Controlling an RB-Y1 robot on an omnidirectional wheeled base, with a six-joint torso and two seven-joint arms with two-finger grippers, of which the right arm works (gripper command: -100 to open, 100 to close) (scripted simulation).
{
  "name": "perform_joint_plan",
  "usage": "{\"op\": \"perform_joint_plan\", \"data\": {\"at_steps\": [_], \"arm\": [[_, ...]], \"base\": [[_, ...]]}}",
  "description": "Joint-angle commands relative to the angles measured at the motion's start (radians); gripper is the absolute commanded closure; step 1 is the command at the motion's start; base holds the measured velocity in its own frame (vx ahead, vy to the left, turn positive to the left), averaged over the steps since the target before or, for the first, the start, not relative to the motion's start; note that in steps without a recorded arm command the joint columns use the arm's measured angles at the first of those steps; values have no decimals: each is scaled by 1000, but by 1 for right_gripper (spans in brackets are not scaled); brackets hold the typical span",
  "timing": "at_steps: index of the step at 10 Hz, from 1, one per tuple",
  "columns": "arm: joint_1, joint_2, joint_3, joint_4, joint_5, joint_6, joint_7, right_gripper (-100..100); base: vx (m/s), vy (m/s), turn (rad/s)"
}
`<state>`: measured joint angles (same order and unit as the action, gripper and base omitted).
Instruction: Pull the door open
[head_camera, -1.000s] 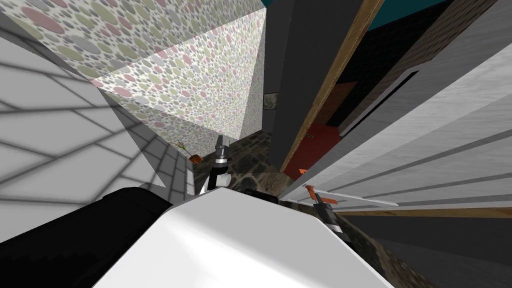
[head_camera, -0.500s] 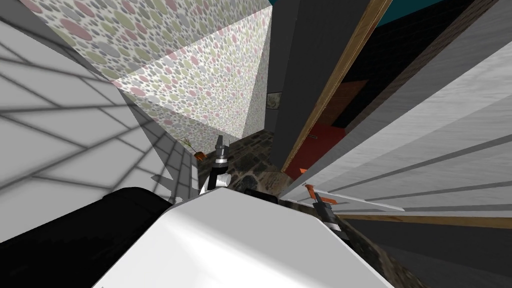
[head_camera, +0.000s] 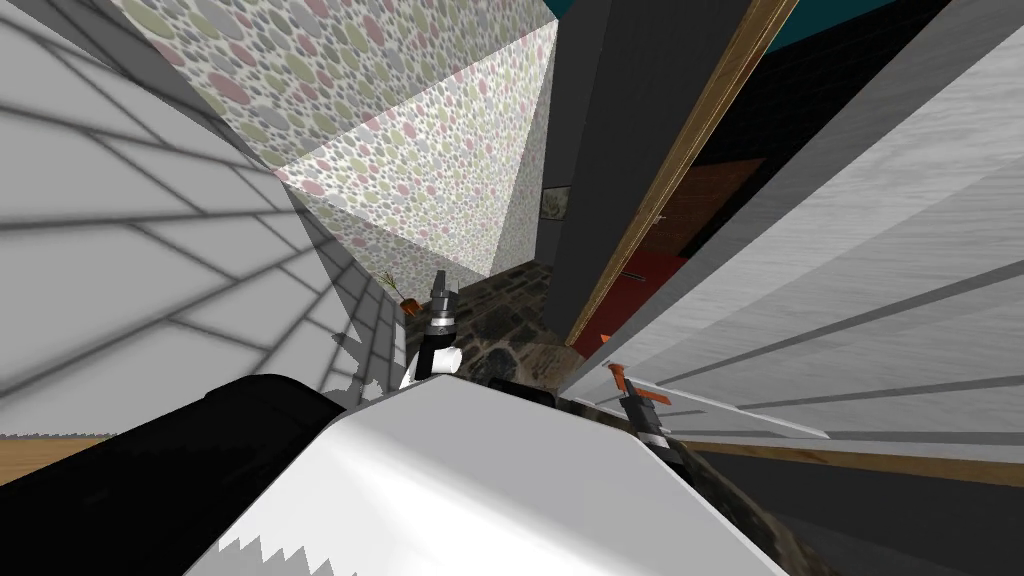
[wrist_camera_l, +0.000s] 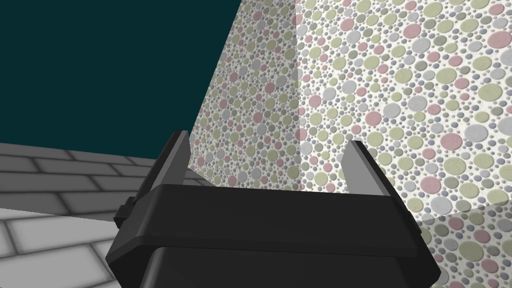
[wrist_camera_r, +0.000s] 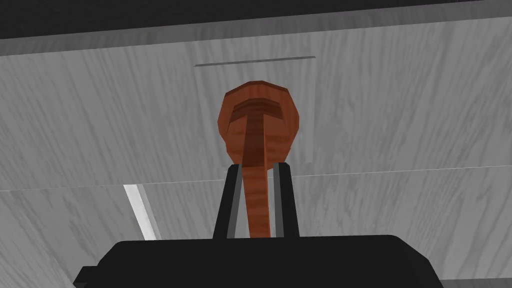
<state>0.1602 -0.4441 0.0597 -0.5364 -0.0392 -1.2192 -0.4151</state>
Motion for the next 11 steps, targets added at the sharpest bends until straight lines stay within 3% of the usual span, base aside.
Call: {"op": "perform_joint_plan", "data": {"at_steps": [1,6,7,9,11], "arm": [[-14,31,-2,-7,16,26,14,100],[-15,37,-5,-13,18,35,19,100],[-21,55,-17,-32,26,62,31,100],[-22,61,-21,-38,28,72,36,100],[-30,86,-38,-65,38,110,54,100]], "base": [[-86,-39,214],[-17,-8,32],[-50,-22,198],[-54,-28,91],[-60,-24,142]]}}
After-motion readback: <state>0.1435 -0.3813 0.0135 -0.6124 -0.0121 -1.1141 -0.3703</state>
